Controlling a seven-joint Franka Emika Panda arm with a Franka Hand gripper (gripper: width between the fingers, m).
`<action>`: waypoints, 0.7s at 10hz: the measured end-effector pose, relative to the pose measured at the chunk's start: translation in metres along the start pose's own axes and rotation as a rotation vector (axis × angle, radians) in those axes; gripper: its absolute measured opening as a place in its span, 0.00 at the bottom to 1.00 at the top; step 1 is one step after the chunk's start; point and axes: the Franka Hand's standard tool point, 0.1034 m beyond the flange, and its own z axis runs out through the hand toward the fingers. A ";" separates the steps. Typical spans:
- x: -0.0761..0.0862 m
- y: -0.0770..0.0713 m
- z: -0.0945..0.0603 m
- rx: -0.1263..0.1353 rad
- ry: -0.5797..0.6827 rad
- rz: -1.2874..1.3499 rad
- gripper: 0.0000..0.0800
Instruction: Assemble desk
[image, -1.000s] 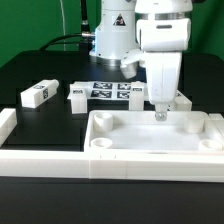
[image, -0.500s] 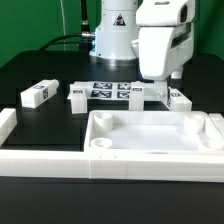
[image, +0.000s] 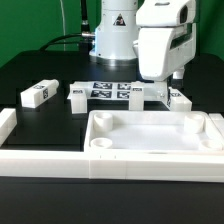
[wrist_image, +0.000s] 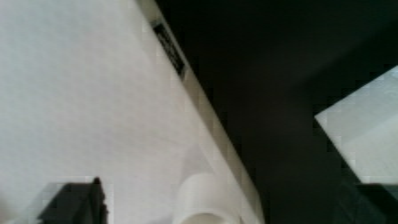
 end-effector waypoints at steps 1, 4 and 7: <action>0.000 0.000 0.000 0.001 0.001 0.073 0.81; -0.005 -0.011 0.007 0.025 -0.003 0.460 0.81; 0.007 -0.021 0.010 0.047 -0.003 0.748 0.81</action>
Offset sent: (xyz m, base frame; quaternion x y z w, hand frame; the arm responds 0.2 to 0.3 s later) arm -0.0205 -0.0101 -0.0196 0.0080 -0.0254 0.2941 0.9554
